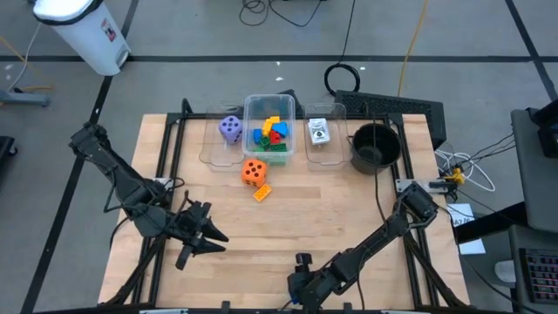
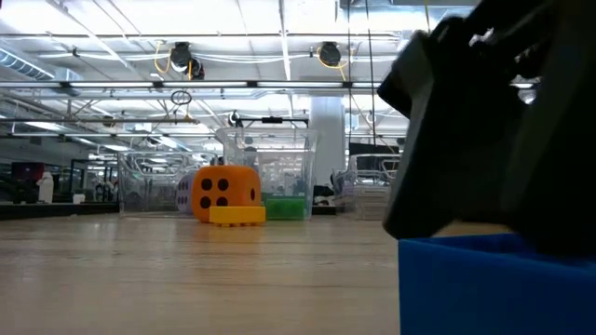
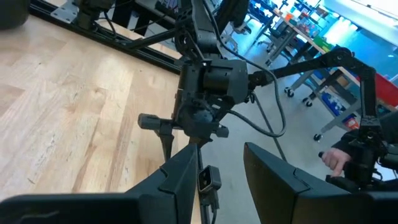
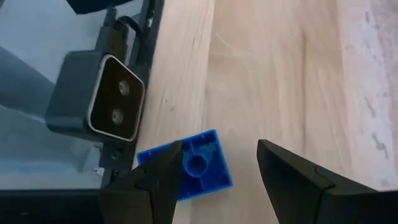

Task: Pick & Place Toys
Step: Put the blue four stud game piece into the middle transparent bin

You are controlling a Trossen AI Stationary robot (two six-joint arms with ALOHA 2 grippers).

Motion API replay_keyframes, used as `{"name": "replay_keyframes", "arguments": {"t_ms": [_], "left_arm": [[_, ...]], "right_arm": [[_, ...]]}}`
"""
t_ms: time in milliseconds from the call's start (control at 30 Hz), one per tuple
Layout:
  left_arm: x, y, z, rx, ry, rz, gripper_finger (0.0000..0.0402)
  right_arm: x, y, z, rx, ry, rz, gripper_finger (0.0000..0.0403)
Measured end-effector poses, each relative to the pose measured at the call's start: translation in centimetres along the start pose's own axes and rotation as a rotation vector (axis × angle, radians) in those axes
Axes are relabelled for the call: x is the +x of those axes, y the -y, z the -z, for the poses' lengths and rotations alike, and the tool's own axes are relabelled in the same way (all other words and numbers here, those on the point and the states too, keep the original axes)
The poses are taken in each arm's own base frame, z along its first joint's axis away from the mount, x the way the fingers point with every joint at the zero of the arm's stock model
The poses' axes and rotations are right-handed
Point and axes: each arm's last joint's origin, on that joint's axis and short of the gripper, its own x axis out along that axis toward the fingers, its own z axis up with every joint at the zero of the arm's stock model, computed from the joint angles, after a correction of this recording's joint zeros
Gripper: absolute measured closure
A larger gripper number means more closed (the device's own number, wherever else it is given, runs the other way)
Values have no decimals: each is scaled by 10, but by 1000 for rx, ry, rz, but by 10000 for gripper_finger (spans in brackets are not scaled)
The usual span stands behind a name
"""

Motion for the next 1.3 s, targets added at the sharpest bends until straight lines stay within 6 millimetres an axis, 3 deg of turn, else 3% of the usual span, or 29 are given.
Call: {"name": "replay_keyframes", "arguments": {"t_ms": [433,633,767,1033,1300], "left_arm": [[0,-1,1,-6,-12,-10,266],[0,-1,1,-15,-13,-10,266],[0,-1,1,-16,-13,-10,266],[0,-1,1,-26,-14,-11,266],[0,-1,2,-25,-15,-12,265]], "right_arm": [[-2,37,0,53,-132,217,204],[-14,69,-8,34,-140,450,204],[-23,91,-17,57,-160,512,204],[-56,111,-53,229,11,481,204],[-103,127,-90,506,234,345,204]]}}
